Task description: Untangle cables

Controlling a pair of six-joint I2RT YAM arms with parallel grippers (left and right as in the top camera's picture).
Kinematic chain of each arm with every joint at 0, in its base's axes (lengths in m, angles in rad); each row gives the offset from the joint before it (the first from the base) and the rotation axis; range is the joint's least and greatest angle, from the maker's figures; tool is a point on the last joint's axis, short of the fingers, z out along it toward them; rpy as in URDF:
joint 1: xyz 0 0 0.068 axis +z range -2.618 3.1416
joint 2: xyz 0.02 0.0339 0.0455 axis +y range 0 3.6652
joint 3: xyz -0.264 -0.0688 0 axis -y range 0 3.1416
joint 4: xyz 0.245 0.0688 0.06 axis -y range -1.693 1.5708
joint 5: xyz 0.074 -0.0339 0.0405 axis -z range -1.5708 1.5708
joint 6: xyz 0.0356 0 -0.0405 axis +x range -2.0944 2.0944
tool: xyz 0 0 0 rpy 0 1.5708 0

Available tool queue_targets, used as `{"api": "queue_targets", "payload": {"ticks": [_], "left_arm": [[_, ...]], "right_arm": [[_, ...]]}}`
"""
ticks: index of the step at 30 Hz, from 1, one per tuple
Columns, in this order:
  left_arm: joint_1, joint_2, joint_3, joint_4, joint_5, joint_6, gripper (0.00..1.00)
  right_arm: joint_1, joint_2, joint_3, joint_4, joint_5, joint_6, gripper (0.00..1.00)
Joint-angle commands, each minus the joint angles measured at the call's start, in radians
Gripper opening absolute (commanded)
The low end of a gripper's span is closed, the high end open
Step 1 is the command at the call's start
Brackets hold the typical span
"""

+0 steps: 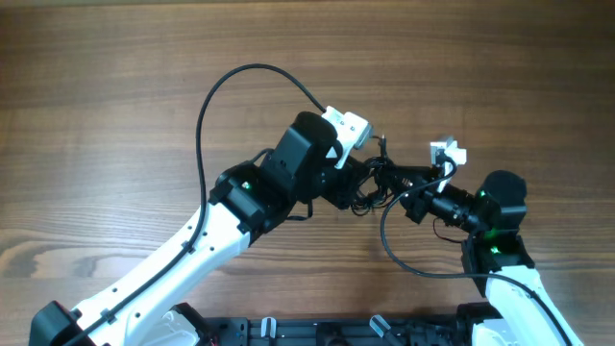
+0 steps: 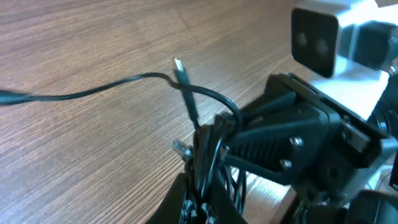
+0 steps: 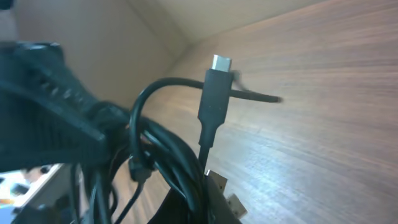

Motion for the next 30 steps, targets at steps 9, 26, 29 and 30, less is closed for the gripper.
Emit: {"api": "queue_targets", "payload": {"ticks": [9,26,29,30], "left_arm": [[0.032,0.065,0.004,0.018,-0.056,-0.134,0.04],[0.024,0.081,0.004,0.029,-0.108,-0.129,0.04],[0.046,0.063,0.004,0.028,-0.110,-0.129,0.04],[0.055,0.054,0.004,0.028,-0.110,-0.129,0.04]], "right_arm": [[0.005,0.011,0.011,0.447,-0.511,0.350,0.04],[0.005,0.145,0.011,0.497,-0.414,0.277,1.00],[0.003,0.209,0.011,0.495,-0.331,0.225,1.00],[-0.001,0.226,0.011,0.490,-0.302,0.220,1.00]]}}
